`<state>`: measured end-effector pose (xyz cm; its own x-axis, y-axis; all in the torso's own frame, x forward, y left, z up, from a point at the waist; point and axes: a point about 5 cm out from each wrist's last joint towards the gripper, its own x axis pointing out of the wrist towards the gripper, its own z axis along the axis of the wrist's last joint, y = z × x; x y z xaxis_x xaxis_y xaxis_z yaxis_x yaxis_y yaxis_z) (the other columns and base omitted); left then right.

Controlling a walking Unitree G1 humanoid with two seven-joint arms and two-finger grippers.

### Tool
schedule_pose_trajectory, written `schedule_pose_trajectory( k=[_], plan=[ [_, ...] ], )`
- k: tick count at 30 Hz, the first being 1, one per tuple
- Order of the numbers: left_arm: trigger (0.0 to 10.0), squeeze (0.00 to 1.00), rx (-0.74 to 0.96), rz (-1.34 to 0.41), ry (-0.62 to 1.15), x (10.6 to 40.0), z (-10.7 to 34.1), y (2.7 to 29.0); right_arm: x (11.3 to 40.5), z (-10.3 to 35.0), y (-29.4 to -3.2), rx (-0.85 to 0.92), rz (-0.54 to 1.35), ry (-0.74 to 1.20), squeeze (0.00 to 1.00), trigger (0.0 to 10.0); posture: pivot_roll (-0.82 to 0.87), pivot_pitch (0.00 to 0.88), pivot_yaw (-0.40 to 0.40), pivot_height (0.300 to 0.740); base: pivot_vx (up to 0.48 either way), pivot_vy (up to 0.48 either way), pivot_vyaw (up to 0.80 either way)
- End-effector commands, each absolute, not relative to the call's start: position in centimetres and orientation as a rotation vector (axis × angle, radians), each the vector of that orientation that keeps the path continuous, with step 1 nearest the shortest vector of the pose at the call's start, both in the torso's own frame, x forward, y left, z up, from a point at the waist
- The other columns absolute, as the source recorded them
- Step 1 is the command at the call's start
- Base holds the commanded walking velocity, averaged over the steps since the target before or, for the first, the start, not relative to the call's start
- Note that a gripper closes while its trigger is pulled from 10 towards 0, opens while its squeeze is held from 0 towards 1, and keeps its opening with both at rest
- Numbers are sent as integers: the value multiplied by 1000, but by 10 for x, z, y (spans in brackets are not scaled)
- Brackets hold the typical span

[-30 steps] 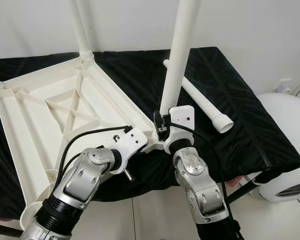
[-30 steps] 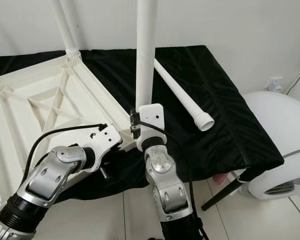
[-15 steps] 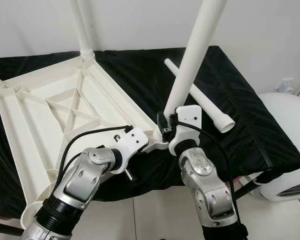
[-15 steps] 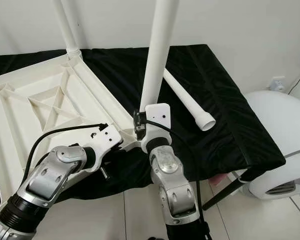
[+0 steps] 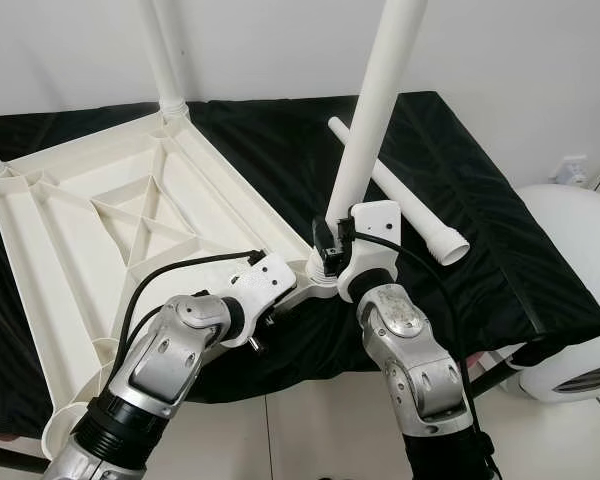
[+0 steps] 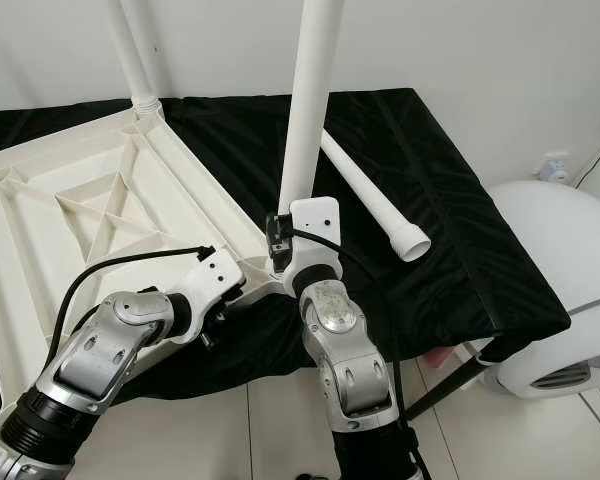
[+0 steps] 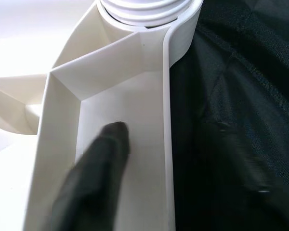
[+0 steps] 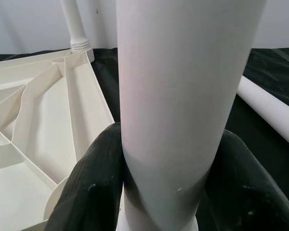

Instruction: Building children table

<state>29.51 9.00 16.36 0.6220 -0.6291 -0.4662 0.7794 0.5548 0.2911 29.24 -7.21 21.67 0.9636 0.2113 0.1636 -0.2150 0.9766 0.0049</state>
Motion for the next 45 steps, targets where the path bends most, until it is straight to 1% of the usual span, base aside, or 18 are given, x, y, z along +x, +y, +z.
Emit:
schedule_pose_trajectory(
  k=[1, 9, 10, 13, 19, 23, 29, 36, 38, 39, 42, 44, 45],
  plan=[
    [10000, 1000, 495, -775, 373, 297, 154, 98, 297, 195, -83, -1, 172, -66, 0, 10000, -70, 146, 8, 740, 0, 0, 0],
    [10000, 1000, 497, -772, 358, 299, 158, 99, 299, 196, -84, 1, 174, -79, 0, 10000, -71, 146, 9, 740, 0, 0, 0],
    [10000, 0, 495, -763, 342, 301, 164, 101, 301, 203, -85, 20, 180, -121, 0, 10000, -71, 148, 9, 740, 0, 0, 0],
    [10000, 0, 473, -758, 327, 303, 171, 102, 301, 212, -86, 35, 184, -160, 0, 10000, -72, 151, 9, 740, 0, 0, 0],
    [10000, 0, 334, -788, 217, 307, 202, 100, 305, 236, -90, 48, 188, -244, 0, 10000, -73, 152, 7, 740, 0, 0, 0],
    [10000, 0, 285, -788, 178, 310, 211, 101, 307, 243, -91, 56, 189, -271, 0, 10000, -73, 150, 6, 740, 0, 0, 0],
    [10000, 0, 281, -788, 150, 313, 217, 104, 311, 253, -93, 86, 212, -306, 0, 10000, -74, 147, 6, 740, 0, 0, 0],
    [10000, 0, 293, -761, 142, 317, 219, 108, 311, 261, -93, 110, 286, -339, 0, 10000, -75, 146, 6, 740, 0, 0, 0],
    [10000, 0, 293, -736, 125, 320, 222, 110, 313, 258, -94, 83, 302, -326, 0, 10000, -75, 144, 6, 740, 0, 0, 0],
    [10000, 0, 267, -695, 90, 327, 230, 112, 318, 254, -99, 39, 324, -303, 0, 10000, -76, 138, 5, 740, 0, 0, 0],
    [10000, 0, 255, -683, 71, 329, 234, 112, 321, 254, -103, 17, 338, -296, 0, 10000, -76, 138, 5, 740, 0, 0, 0],
    [10000, 0, 220, -677, 11, 333, 248, 111, 326, 254, -111, -32, 376, -282, 0, 10000, -76, 133, 5, 740, 0, 0, 0],
    [10000, 0, 220, -677, 11, 333, 248, 111, 326, 254, -111, -32, 376, -282, 0, 10000, -76, 133, 5, 740, 0, 0, 0]
  ],
)
